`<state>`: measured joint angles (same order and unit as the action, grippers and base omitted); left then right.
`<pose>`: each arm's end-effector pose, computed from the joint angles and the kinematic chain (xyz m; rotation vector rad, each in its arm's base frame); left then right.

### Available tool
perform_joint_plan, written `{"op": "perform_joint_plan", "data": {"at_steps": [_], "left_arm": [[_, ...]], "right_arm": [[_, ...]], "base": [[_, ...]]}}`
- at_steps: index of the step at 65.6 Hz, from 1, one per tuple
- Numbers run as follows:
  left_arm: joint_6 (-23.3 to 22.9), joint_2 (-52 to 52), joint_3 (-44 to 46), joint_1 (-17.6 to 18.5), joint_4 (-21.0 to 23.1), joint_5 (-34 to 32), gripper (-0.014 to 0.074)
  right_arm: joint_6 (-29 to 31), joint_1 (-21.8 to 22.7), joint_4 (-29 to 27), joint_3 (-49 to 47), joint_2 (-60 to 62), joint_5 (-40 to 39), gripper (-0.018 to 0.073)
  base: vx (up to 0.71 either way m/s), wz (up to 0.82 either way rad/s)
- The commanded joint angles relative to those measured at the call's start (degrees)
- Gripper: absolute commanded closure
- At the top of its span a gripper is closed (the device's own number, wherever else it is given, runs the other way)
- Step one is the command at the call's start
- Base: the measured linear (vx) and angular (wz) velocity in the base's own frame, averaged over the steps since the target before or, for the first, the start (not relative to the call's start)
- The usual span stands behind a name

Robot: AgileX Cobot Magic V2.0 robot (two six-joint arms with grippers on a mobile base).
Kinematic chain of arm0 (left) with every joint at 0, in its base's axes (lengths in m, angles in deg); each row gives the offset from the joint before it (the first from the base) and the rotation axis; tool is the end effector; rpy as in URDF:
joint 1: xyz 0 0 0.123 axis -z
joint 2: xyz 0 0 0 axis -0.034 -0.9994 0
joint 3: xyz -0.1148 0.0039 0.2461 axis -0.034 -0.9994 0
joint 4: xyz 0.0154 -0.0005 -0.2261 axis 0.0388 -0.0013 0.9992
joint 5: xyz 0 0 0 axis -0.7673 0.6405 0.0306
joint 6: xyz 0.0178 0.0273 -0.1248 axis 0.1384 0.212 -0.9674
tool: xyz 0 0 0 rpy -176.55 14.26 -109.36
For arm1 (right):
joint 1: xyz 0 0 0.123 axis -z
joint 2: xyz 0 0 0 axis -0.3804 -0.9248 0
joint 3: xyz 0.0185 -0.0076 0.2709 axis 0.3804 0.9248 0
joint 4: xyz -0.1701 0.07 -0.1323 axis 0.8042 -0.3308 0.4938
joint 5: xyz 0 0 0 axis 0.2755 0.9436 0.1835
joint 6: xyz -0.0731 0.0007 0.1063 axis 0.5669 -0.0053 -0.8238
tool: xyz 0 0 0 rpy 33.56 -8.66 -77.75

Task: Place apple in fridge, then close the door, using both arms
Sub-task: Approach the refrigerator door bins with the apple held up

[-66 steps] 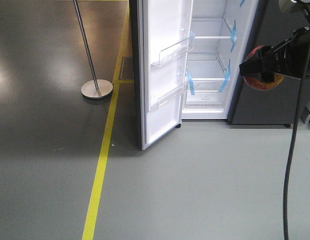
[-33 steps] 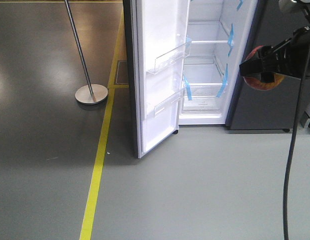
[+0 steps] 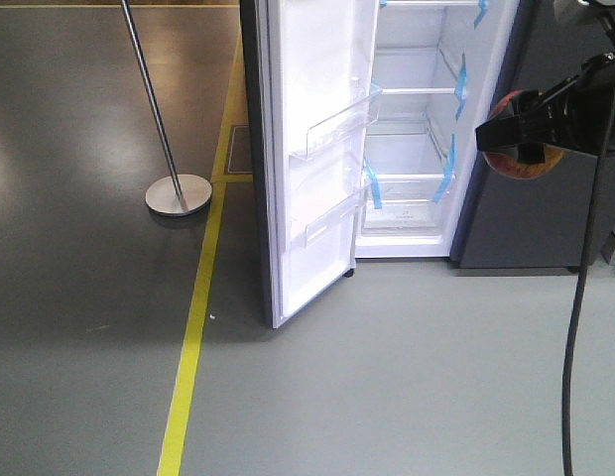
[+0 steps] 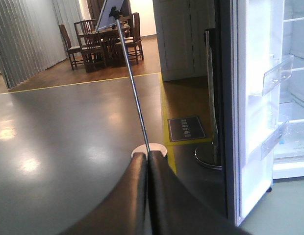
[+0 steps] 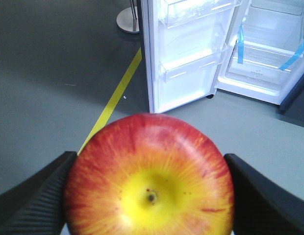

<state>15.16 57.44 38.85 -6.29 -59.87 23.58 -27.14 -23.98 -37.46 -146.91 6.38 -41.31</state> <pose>0.0821 0.0086 0.1907 -0.0392 1.6328 0.1072 0.3064 0.0482 0.3510 -0.3958 2.2081 0.2705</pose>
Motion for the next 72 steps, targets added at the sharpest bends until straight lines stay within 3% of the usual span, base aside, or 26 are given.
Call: {"op": "perform_joint_plan", "data": {"at_steps": [1, 72], "left_arm": [[-0.1, 0.9, -0.9, 0.0, 0.2, -4.0, 0.0604], [-0.1, 0.9, -0.9, 0.0, 0.2, -4.0, 0.0604]], "right_arm": [[0.6, 0.3, -1.5, -1.7, 2.0, -3.4, 0.0445], [0.6, 0.3, -1.5, -1.7, 2.0, -3.4, 0.0445]], "base": [[0.11, 0.01], [0.12, 0.01]]}}
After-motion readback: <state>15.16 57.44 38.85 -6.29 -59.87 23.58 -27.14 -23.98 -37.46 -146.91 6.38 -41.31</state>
